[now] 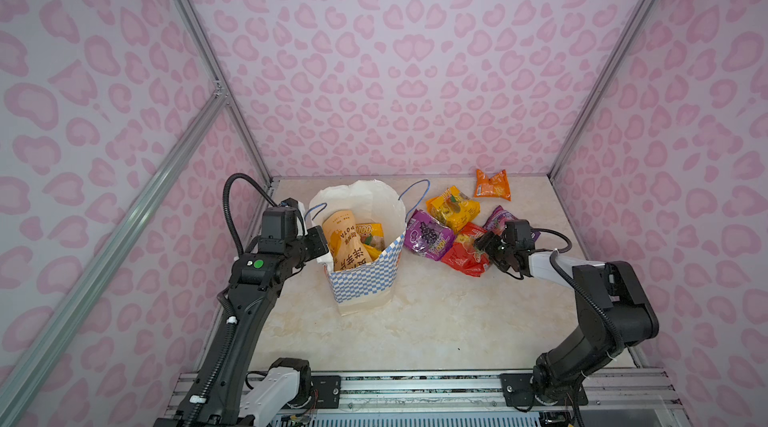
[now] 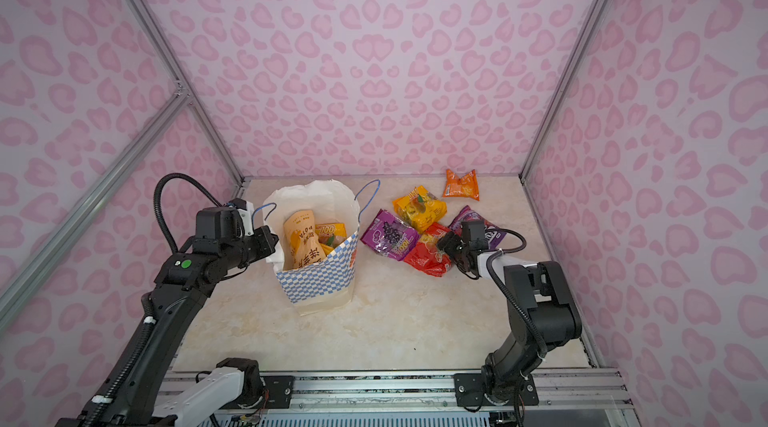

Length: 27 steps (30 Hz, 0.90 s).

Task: Place the snacks into the paper bag
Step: 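Grasp the red LOT100 pack with the right gripper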

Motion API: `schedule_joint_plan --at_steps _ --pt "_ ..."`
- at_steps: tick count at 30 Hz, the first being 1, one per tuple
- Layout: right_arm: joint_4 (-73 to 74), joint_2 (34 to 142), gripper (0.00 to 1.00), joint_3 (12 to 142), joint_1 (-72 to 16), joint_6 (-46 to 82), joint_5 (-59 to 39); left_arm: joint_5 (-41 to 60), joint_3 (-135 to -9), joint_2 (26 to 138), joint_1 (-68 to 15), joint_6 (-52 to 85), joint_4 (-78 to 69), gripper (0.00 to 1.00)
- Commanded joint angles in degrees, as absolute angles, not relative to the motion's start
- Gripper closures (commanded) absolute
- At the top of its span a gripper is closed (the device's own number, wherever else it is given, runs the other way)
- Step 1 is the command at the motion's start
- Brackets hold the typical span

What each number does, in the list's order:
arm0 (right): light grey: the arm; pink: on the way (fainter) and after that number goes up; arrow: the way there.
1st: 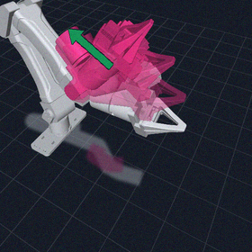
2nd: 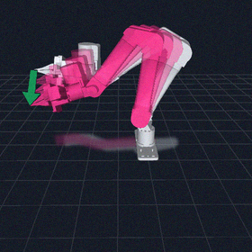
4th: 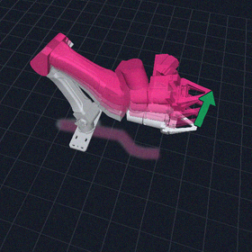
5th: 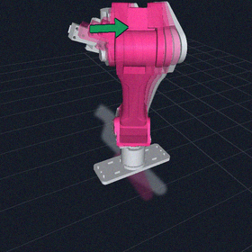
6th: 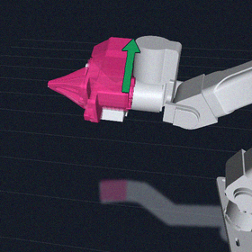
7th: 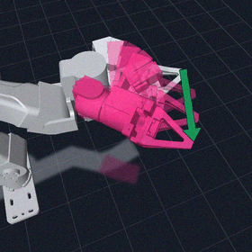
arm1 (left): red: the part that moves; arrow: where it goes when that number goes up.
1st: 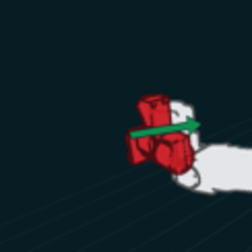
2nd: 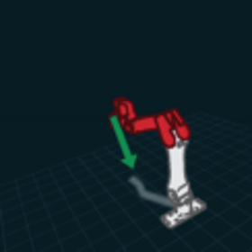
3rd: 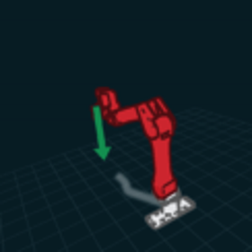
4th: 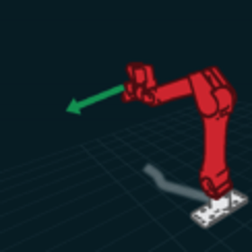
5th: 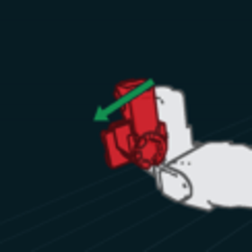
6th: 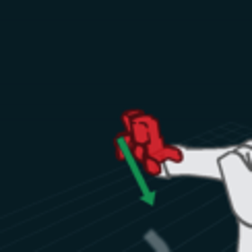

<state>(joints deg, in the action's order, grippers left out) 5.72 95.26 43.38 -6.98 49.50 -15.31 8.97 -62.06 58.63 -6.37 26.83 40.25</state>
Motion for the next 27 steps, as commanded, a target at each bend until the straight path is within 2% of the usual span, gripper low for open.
schedule_joint_plan --at_steps 1,9,11,13,22,27 --pt "0.08 97.03 0.24 42.03 -7.51 51.98 -15.74 9.14 -62.2 58.45 -6.33 26.39 38.02 0.93" --pt "5.07 93.57 0.41 39.4 -7.58 51.39 -18.09 9.23 -62.15 58.41 -6.33 26.37 38.0 0.92" --pt "5.29 91.96 0.49 39.06 -7.59 50.6 -18.83 8.93 -62.06 58.11 -6.32 26.37 37.96 0.92" --pt "5.41 89.87 0.52 38.65 -7.57 50.13 -19.57 8.7 -62.05 58.01 -6.33 26.37 37.95 0.92" --pt "3.73 78.66 0.79 37.53 -7.65 48.04 -20.44 9.36 -62.05 58.14 -6.24 26.37 37.88 0.92" --pt "-0.31 73.08 0.81 38.7 -7.62 46.59 -19.86 9.55 -61.98 57.95 -6.22 26.37 37.85 0.92"
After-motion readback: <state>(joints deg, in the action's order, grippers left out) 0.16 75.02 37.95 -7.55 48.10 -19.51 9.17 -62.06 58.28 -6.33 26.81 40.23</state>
